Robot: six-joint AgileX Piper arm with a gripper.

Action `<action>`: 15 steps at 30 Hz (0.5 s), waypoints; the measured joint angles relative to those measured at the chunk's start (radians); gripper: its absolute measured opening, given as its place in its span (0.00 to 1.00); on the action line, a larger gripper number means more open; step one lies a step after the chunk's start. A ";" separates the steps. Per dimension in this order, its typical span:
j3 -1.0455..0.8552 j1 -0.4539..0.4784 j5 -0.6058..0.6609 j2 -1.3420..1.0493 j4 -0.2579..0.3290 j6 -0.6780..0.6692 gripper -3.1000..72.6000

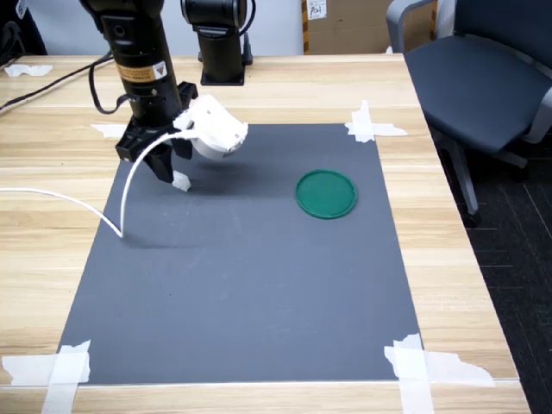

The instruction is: Grasp a white terminal and put it in the green lid.

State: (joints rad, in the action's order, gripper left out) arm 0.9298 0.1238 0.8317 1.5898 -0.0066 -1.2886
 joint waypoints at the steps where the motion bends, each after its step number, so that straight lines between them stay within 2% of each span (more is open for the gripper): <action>1: 0.000 0.000 -0.001 0.006 0.007 0.007 0.73; 6: 0.000 0.000 -0.008 0.032 0.036 0.044 0.72; 15: 0.000 0.000 -0.039 0.067 0.039 0.055 0.66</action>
State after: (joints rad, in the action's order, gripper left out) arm 0.9298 0.1238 0.7923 1.6569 0.0324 -1.2341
